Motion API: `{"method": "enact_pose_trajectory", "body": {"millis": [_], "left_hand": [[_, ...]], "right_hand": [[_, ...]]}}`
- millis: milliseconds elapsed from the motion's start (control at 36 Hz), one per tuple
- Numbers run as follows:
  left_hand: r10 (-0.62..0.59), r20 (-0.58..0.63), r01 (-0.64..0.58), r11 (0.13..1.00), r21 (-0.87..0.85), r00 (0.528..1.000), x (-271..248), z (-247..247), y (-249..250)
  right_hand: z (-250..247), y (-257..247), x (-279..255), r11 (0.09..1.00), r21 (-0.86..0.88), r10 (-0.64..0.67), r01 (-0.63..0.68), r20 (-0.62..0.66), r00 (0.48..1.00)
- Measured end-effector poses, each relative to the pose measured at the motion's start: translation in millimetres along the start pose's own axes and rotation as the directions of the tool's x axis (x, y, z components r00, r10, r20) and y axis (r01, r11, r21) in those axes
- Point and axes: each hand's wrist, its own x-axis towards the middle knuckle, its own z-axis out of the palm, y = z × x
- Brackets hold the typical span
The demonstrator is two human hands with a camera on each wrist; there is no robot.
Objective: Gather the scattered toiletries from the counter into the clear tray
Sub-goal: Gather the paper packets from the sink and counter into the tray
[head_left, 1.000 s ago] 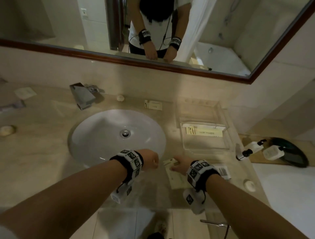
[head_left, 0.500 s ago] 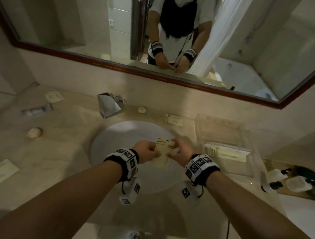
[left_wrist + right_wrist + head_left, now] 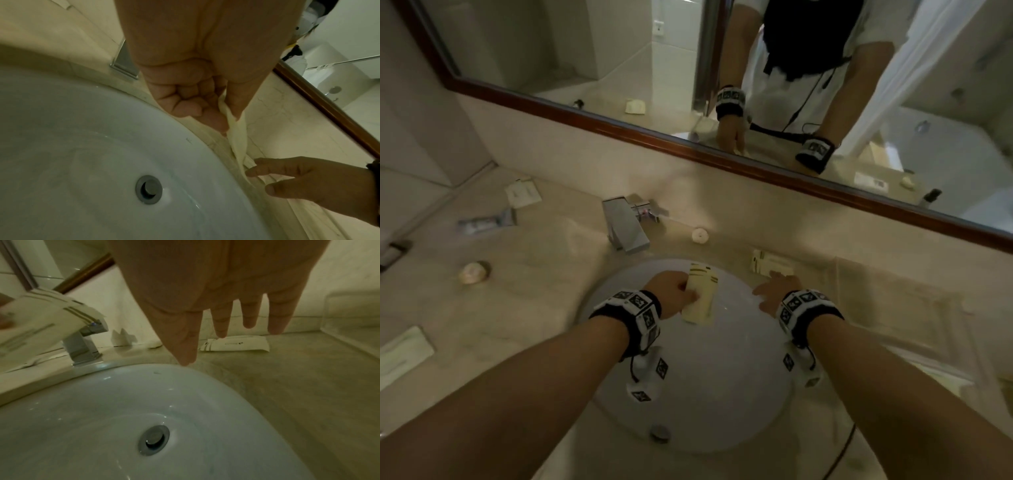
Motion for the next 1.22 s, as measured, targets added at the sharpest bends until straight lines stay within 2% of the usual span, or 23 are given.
{"method": "enact_pose_trajectory", "body": {"millis": [111, 222, 333, 472, 528, 667, 778, 861, 945, 1000, 1056, 1167, 1222], "left_hand": [[-0.045, 0.002, 0.045, 0.998, -0.045, 0.999, 11.2, 3.6, -2.9], [-0.11, 0.061, 0.117, 0.985, -0.129, 0.992, 17.3, 7.8, -8.5], [-0.087, 0.111, 0.097, 0.991, -0.091, 0.99, 14.9, 9.6, -12.5], [-0.061, 0.059, 0.067, 0.993, -0.102, 0.996, 13.2, 4.7, -15.1], [-0.058, 0.027, 0.06, 0.993, -0.101, 0.998, 12.0, 3.0, -16.4], [-0.051, 0.046, 0.053, 0.998, -0.037, 0.998, 4.4, 4.3, -24.4], [-0.067, 0.05, 0.07, 0.995, -0.071, 0.997, -1.9, 2.0, -32.6], [-0.088, 0.074, 0.099, 0.982, -0.163, 0.993, -7.8, -2.9, -40.0], [-0.127, 0.084, 0.144, 0.962, -0.233, 0.988, -19.4, -11.8, -54.1], [-0.151, 0.083, 0.168, 0.951, -0.259, 0.985, -28.7, -20.4, -65.8], [-0.18, 0.098, 0.202, 0.933, -0.297, 0.979, -37.6, -30.0, -81.0], [-0.256, 0.092, 0.272, 0.905, -0.328, 0.962, -59.5, -50.9, -112.7], [-0.241, 0.086, 0.256, 0.918, -0.303, 0.967, -70.7, -61.8, -127.7]], "right_hand": [[-2.9, 2.7, 26.5, 0.998, 0.039, -0.039, 0.039, 0.002, 0.999], [-12.0, 0.2, 32.4, 0.993, 0.118, -0.012, 0.01, 0.018, 1.0], [-7.2, 0.5, 33.1, 0.996, 0.093, -0.009, 0.003, 0.058, 0.998], [8.3, -18.9, 16.4, 0.986, -0.167, -0.014, 0.027, 0.08, 0.997], [15.1, -22.7, 9.3, 0.985, -0.16, -0.046, 0.057, 0.075, 0.996], [6.1, -36.7, -9.0, 0.988, -0.012, -0.155, 0.155, -0.069, 0.985], [-7.3, -55.0, -31.2, 0.957, 0.141, -0.228, 0.254, -0.175, 0.958], [-8.1, -68.5, -40.7, 0.876, 0.374, -0.225, 0.305, -0.242, 0.944], [-4.8, -89.3, -51.8, 0.706, 0.666, -0.172, 0.242, -0.171, 0.97], [-3.3, -104.8, -60.2, 0.581, 0.792, -0.186, 0.187, -0.095, 0.978], [-2.2, -120.6, -65.5, 0.474, 0.868, -0.204, 0.147, -0.054, 0.978], [3.6, -151.1, -73.5, 0.396, 0.911, -0.175, 0.119, -0.052, 0.983], [4.1, -172.7, -82.2, 0.362, 0.926, -0.159, 0.11, -0.054, 0.986]]}}
